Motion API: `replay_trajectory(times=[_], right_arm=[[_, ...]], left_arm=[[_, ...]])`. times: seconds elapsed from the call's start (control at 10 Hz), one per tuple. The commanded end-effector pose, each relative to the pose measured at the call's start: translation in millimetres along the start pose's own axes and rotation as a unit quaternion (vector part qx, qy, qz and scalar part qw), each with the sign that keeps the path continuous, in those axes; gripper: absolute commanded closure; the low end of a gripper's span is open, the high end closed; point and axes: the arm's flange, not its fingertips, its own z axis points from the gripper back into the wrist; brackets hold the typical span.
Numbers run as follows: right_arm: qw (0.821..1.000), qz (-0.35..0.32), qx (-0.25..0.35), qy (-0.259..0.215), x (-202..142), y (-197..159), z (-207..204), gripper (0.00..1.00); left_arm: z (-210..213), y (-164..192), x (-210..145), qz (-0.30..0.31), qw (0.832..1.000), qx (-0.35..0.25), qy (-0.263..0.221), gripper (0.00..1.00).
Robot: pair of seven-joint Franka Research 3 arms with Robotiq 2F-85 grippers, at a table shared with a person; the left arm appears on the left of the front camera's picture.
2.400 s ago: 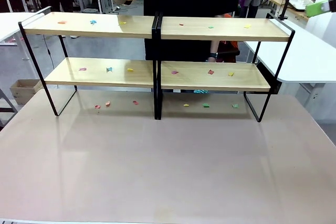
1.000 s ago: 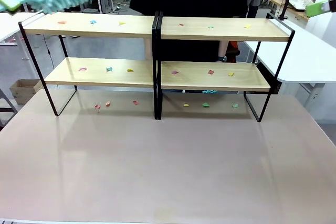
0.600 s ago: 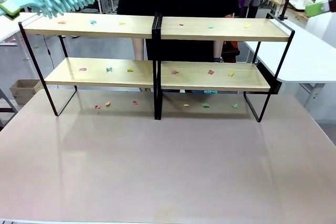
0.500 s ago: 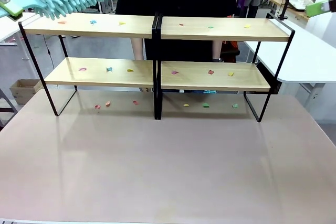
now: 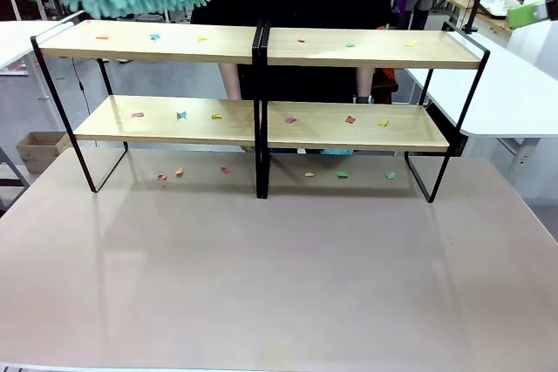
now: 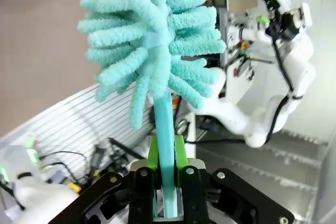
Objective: Clean the shelves.
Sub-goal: Pick up the Duster when the human hands it over.
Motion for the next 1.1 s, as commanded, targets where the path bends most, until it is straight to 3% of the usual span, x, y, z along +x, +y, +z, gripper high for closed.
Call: replay_trajectory(times=[0.0,0.1,0.2,0.3,0.4,1.0], right_arm=[[1.000,0.001,0.002,-0.003,0.9,0.6,-0.5,0.00],[1.000,0.001,0.002,-0.003,0.9,0.6,-0.5,0.00],[1.000,0.001,0.002,-0.003,0.9,0.6,-0.5,0.00],[1.000,0.001,0.002,-0.003,0.9,0.6,-0.5,0.00],[1.000,0.001,0.002,-0.003,0.9,0.6,-0.5,0.00],[1.000,0.001,0.002,-0.003,0.9,0.6,-0.5,0.00]], left_arm=[[-22.5,-46.4,14.7,0.025,0.998,0.023,-0.045,0.87],[-38.3,-60.0,23.0,0.010,0.993,0.053,-0.102,0.87],[-53.4,-70.0,36.9,0.006,0.972,0.088,-0.220,0.87],[-66.7,-68.0,49.3,-0.017,0.966,0.113,-0.232,0.87],[-40.4,-74.2,23.4,0.004,0.992,0.037,-0.118,0.87],[-40.4,-74.2,23.4,0.004,0.992,0.037,-0.118,0.87]])
